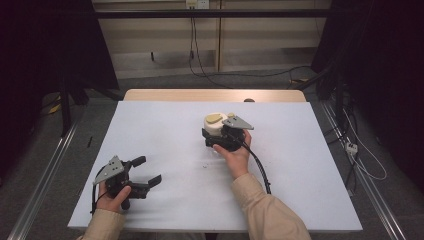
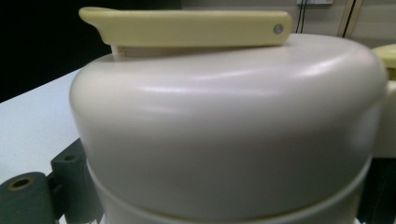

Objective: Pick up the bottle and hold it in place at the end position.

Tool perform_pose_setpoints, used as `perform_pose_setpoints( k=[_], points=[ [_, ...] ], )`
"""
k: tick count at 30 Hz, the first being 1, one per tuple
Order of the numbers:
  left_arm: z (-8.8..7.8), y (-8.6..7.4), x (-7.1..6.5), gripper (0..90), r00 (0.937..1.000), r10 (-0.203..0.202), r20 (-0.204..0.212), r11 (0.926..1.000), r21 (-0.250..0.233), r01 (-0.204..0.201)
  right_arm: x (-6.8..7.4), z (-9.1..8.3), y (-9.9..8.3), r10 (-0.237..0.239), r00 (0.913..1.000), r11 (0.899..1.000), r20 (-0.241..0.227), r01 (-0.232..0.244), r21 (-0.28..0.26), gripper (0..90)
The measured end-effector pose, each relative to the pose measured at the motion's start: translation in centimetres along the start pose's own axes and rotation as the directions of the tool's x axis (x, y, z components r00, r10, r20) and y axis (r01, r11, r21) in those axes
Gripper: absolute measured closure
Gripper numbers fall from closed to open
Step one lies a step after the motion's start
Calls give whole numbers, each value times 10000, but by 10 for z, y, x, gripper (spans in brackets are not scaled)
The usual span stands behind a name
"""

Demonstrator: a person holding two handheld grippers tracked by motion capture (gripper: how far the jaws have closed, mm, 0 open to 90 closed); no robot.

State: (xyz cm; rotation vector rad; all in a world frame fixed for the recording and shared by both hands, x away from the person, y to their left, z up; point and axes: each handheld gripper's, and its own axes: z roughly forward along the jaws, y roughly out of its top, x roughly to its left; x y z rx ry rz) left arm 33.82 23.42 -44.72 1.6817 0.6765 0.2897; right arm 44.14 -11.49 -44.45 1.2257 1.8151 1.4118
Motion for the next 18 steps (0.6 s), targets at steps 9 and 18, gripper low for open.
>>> perform_pose_setpoints(
  k=[9,18],
  points=[
    [0,0,0,31,10000,-11,2,10000,-19,11,2,7,-3,77,10000,9999,-34,-77,97,70],
    [0,-1,1,31,10000,-52,-19,10000,-40,52,6,12,-3,30,9999,9999,-127,-28,109,70]
  ],
)
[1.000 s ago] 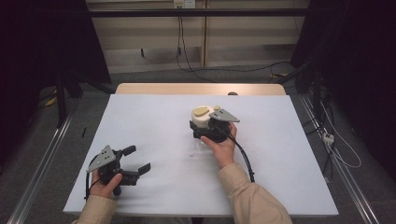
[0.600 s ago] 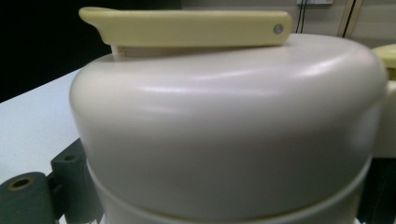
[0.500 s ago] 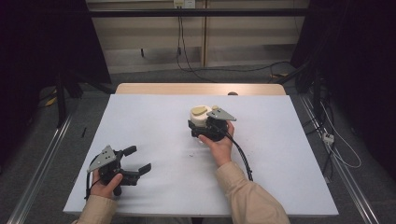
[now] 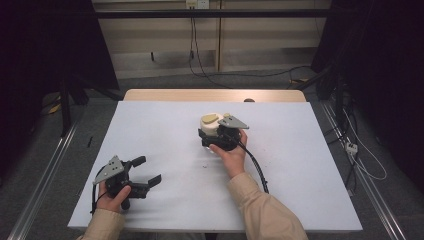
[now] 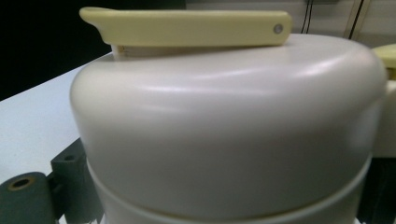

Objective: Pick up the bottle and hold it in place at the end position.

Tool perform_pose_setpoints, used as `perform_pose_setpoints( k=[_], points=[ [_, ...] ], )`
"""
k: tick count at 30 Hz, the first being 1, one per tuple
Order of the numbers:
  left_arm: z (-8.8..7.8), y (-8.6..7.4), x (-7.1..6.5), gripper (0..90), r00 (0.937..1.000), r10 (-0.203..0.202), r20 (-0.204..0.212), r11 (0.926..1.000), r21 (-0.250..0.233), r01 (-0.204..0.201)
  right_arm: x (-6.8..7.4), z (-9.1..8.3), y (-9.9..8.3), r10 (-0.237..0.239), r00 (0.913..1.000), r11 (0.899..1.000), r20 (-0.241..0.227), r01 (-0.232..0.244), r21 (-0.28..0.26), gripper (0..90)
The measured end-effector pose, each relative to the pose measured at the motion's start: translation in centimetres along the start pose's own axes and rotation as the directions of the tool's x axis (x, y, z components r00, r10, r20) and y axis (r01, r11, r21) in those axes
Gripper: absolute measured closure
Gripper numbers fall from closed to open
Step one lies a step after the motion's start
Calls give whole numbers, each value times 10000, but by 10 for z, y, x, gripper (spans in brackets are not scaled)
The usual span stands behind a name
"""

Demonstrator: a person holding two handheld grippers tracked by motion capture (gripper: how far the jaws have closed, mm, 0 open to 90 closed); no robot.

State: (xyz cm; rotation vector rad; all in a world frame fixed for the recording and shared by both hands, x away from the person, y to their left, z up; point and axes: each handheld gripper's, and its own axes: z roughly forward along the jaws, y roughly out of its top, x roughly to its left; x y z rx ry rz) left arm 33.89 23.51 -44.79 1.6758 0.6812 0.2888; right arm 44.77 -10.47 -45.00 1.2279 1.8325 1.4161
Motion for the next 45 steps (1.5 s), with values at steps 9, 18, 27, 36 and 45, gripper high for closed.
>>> perform_pose_setpoints(
  k=[9,18,27,36,45],
  points=[
    [0,0,0,31,10000,-16,-25,10000,13,16,-1,-3,-1,-92,9998,9998,-173,95,172,68],
    [1,0,-1,31,10000,-34,-46,10000,-11,34,-4,-7,-2,-60,9992,9992,-405,76,404,63],
    [1,0,0,31,10000,-12,-87,10000,-76,12,-5,-10,-4,-6,9989,9985,-468,32,546,59],
    [3,1,-1,32,10000,-6,-61,10000,-63,5,-5,-13,-7,-59,9988,9985,-494,86,547,57],
    [5,0,-1,31,10000,-21,21,10000,29,21,-5,-14,-7,-79,9988,9985,-483,105,538,57]
  ],
)
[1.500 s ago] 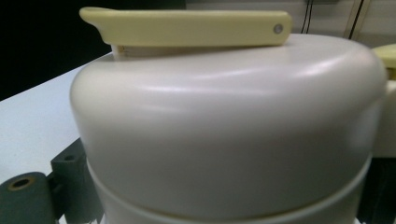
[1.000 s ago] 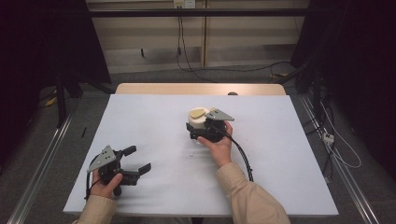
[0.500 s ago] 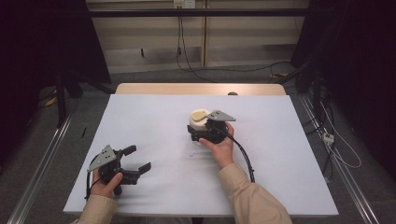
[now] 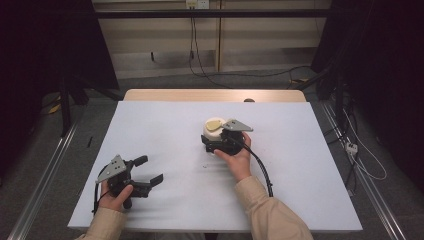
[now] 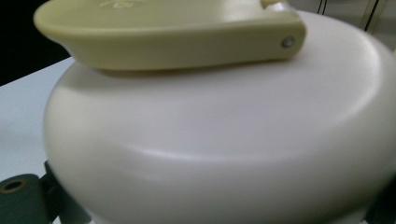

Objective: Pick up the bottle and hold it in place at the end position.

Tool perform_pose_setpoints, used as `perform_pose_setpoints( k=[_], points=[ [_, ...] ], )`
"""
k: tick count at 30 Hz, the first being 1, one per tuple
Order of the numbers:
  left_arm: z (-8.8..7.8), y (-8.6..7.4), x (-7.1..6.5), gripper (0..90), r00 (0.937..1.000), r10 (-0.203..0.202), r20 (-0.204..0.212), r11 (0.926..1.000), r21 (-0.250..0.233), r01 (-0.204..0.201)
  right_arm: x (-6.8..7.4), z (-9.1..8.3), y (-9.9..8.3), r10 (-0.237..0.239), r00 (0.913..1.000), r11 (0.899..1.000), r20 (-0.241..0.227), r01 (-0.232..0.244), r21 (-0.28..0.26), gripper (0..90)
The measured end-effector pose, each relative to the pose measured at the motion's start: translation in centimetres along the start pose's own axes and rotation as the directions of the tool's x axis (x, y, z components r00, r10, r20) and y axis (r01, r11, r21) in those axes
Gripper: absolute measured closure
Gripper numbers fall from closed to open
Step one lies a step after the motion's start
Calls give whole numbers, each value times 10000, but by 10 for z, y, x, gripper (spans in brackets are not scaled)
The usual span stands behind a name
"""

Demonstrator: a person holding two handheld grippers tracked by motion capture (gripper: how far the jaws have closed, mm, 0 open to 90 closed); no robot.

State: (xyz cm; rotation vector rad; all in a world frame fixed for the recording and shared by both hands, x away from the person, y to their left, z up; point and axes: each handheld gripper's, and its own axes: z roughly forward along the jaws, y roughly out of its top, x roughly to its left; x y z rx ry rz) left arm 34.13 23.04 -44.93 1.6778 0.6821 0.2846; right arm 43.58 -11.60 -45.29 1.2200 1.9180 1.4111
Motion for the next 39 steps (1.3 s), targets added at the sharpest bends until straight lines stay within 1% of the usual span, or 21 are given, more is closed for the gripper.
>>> perform_pose_setpoints(
  k=[4,7,8,15,20,25,39],
  points=[
    [2,0,1,31,9999,-89,-84,9999,-99,89,0,0,0,11,10000,10000,12,-11,15,56],
    [3,0,1,31,10000,-34,-61,10000,-56,34,-1,-1,1,6,10000,10000,-50,-5,93,55],
    [3,0,1,31,9999,-75,-88,9999,-99,75,-1,-2,0,-13,10000,9999,-45,13,105,54],
    [1,2,1,31,9999,-35,-157,9999,-135,32,0,-3,-1,-10,10000,10000,3,10,39,52],
    [2,2,2,31,9997,-81,-245,9999,-111,79,1,-6,-1,-82,10000,9999,25,82,123,50],
    [5,2,0,31,9996,-16,-282,10000,-33,15,0,-9,-1,-101,9999,9998,-24,101,180,48],
    [6,3,-1,31,9995,6,-324,10000,-48,-8,1,-2,-3,-14,10000,10000,46,14,57,48]
  ],
)
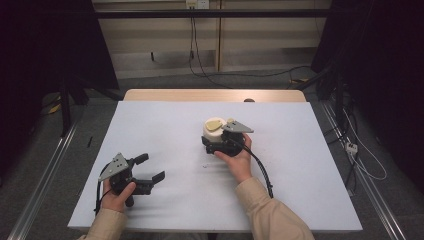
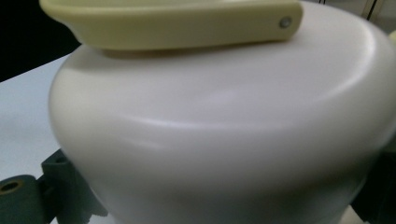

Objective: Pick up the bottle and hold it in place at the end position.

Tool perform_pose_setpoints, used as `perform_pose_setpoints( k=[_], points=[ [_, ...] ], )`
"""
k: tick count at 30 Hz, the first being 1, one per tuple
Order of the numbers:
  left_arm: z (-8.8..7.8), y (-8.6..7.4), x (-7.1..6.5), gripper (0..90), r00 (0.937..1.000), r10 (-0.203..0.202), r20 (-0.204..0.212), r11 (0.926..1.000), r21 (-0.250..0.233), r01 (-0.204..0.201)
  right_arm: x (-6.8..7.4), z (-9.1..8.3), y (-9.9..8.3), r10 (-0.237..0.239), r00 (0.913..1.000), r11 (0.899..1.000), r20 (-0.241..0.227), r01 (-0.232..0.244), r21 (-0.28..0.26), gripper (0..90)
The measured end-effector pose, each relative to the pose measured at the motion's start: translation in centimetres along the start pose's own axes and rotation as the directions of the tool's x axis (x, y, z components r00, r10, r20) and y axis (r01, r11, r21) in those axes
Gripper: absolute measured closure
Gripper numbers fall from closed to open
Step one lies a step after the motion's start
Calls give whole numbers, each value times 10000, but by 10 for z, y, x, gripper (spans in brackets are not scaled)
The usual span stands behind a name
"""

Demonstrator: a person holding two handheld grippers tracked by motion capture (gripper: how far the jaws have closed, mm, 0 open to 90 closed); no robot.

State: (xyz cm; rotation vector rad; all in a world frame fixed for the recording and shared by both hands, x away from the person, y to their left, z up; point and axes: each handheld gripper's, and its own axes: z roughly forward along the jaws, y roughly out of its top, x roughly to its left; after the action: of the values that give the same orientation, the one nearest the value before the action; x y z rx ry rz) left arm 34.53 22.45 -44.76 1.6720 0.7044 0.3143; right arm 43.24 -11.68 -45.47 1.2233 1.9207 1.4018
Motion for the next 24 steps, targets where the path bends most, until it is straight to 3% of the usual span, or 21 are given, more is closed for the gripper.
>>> perform_pose_setpoints(
  k=[9,15,24],
  points=[
    [5,8,0,32,9998,-181,-5,9997,-164,181,0,0,0,-30,10000,10000,-21,30,-32,51],
    [12,12,-1,35,9998,-217,5,9996,202,216,-1,0,0,-42,10000,10000,-44,42,1,52],
    [19,20,-4,37,9996,-272,35,9991,323,271,0,0,0,-34,10000,10000,-49,34,-4,52]
  ],
)
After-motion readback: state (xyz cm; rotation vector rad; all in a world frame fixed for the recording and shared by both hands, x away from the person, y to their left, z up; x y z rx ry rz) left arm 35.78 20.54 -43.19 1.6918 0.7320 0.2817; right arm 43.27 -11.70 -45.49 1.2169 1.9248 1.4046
